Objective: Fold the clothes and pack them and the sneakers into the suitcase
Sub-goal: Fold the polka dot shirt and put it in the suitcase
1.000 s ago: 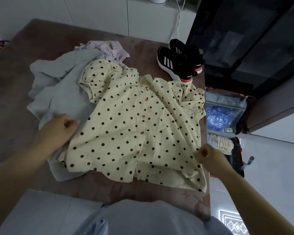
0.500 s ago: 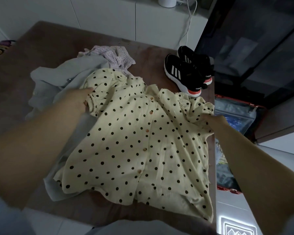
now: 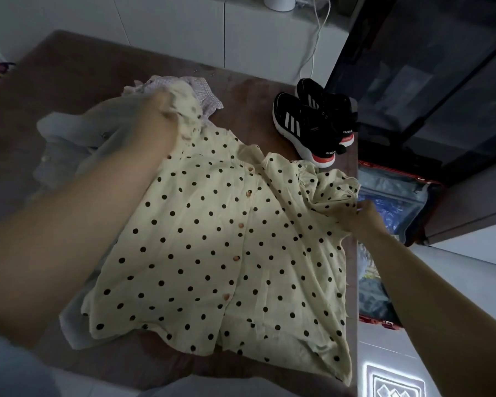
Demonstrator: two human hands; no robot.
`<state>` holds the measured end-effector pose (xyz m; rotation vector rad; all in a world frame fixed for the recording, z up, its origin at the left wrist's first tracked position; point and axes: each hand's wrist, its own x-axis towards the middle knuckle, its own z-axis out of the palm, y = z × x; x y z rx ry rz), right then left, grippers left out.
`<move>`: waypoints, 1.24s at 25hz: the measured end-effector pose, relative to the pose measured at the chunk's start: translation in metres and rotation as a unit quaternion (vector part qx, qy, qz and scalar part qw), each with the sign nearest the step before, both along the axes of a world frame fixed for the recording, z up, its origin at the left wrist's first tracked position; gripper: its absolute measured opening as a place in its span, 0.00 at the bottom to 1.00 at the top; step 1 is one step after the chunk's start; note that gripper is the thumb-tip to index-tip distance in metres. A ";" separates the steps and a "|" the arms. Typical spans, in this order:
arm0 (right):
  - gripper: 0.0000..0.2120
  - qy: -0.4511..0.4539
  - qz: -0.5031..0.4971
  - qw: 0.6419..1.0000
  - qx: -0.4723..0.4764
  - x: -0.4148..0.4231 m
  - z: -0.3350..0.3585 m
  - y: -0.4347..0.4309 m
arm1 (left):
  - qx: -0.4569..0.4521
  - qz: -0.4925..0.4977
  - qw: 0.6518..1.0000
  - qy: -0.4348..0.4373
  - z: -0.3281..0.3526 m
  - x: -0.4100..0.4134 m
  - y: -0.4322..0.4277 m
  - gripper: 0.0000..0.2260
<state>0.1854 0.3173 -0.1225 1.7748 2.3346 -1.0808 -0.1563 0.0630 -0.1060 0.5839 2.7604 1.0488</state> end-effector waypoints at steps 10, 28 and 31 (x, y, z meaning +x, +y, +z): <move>0.05 0.094 -0.007 0.995 0.039 0.009 0.014 -0.010 | -0.209 -0.111 0.971 0.033 0.027 0.085 -0.019 0.22; 0.32 -0.072 -0.098 0.991 -0.050 0.012 0.006 -0.014 | -0.225 -0.067 0.971 0.048 0.025 0.064 -0.044 0.28; 0.21 0.048 -0.156 0.978 -0.131 0.004 0.005 -0.033 | -0.259 -0.140 0.949 0.115 0.022 0.078 -0.036 0.28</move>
